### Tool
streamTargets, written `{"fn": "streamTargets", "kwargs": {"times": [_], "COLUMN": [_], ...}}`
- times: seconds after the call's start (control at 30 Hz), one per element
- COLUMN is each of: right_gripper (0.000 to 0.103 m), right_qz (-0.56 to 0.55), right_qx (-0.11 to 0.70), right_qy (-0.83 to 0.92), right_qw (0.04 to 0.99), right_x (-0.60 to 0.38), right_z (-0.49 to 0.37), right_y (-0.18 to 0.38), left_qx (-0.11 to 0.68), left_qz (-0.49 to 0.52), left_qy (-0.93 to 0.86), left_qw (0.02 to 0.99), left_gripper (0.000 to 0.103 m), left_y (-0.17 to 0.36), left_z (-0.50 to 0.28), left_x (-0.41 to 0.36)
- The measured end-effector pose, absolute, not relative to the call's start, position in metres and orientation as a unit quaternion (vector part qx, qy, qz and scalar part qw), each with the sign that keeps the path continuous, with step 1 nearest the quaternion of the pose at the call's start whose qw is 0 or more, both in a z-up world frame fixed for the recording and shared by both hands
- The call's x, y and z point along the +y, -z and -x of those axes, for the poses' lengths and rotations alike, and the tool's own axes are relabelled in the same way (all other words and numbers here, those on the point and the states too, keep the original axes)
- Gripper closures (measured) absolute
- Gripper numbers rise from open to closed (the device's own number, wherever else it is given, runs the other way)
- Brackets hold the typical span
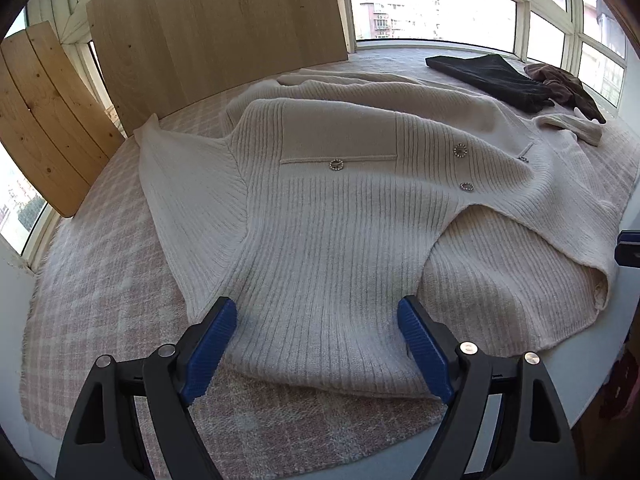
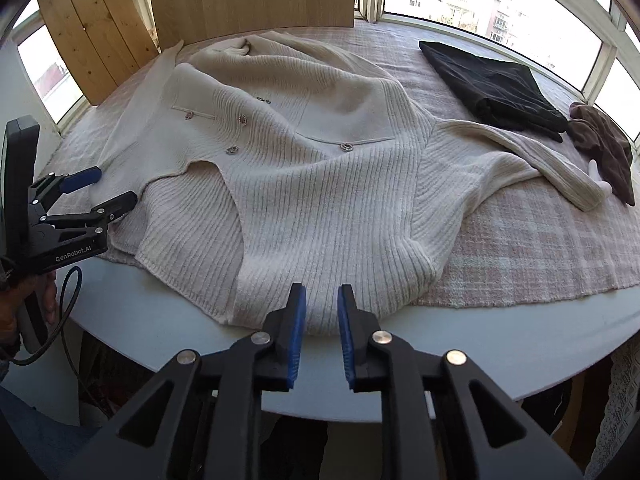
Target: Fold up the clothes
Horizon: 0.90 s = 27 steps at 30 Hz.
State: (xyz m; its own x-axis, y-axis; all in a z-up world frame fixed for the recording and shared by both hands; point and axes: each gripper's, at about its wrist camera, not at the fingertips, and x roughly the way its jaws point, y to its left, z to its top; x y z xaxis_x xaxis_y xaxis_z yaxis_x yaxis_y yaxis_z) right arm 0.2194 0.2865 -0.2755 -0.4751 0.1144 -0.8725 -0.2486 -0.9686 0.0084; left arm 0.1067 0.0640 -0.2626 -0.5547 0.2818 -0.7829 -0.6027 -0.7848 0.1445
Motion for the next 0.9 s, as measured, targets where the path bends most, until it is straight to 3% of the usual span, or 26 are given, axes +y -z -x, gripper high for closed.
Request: {"fn": "streamTargets", "kwargs": {"times": [0.07, 0.13, 0.2, 0.23, 0.27, 0.3, 0.33, 0.47, 0.9], "right_gripper": [0.061, 0.061, 0.058, 0.058, 0.064, 0.087, 0.098, 0.098, 0.098], "right_qz": [0.502, 0.508, 0.502, 0.5, 0.498, 0.496, 0.497, 0.491, 0.472], "right_qx": [0.055, 0.055, 0.052, 0.05, 0.052, 0.053, 0.058, 0.078, 0.053], "right_qy": [-0.855, -0.851, -0.856, -0.857, -0.859, -0.86, -0.86, -0.864, -0.879], "right_qw": [0.115, 0.116, 0.114, 0.11, 0.107, 0.104, 0.099, 0.074, 0.038], "right_x": [0.282, 0.284, 0.285, 0.285, 0.287, 0.289, 0.291, 0.303, 0.318], "right_z": [-0.209, -0.202, -0.199, -0.197, -0.196, -0.195, -0.194, -0.197, -0.244], "right_y": [0.28, 0.289, 0.293, 0.294, 0.294, 0.293, 0.293, 0.292, 0.263], "left_qx": [0.188, 0.173, 0.163, 0.169, 0.173, 0.173, 0.168, 0.117, 0.072], "left_qz": [0.406, 0.413, 0.417, 0.413, 0.412, 0.414, 0.418, 0.441, 0.432], "left_qy": [-0.853, -0.849, -0.845, -0.843, -0.841, -0.84, -0.839, -0.838, -0.862], "left_qw": [0.27, 0.282, 0.293, 0.3, 0.305, 0.305, 0.306, 0.299, 0.255], "left_gripper": [0.018, 0.025, 0.038, 0.058, 0.08, 0.089, 0.095, 0.097, 0.098], "left_y": [0.263, 0.264, 0.264, 0.263, 0.261, 0.26, 0.26, 0.257, 0.228], "left_z": [-0.102, -0.1, -0.099, -0.103, -0.106, -0.108, -0.109, -0.103, -0.187], "left_x": [0.061, 0.059, 0.059, 0.063, 0.066, 0.068, 0.069, 0.057, 0.035]}}
